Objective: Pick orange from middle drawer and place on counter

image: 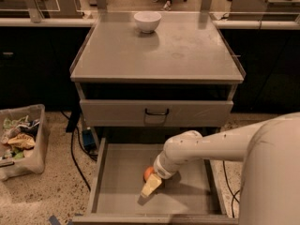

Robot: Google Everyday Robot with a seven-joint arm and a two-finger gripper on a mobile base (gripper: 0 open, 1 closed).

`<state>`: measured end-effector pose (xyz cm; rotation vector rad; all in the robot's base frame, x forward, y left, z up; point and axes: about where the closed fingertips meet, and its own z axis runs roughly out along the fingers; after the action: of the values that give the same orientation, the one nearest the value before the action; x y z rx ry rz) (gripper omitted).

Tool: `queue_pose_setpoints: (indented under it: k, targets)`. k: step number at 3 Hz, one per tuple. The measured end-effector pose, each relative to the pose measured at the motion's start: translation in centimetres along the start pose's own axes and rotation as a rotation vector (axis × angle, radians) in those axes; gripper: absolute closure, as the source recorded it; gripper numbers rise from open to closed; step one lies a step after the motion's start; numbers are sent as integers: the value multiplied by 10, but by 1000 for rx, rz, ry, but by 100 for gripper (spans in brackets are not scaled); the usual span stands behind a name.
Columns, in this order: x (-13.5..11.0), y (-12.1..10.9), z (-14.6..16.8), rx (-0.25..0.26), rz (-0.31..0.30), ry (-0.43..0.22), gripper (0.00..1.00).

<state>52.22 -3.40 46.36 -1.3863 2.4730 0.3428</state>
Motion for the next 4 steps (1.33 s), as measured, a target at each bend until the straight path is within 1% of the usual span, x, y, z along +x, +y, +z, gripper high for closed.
queue_pose_setpoints:
  k: [1,2,3,4]
  targets:
    - [2,-3,27,-25,27,12,0]
    - [4,1,56,-62,54,23,0]
    - [4,1,56,-62,54,24,0]
    - [-3,10,90,-91,21,62,0]
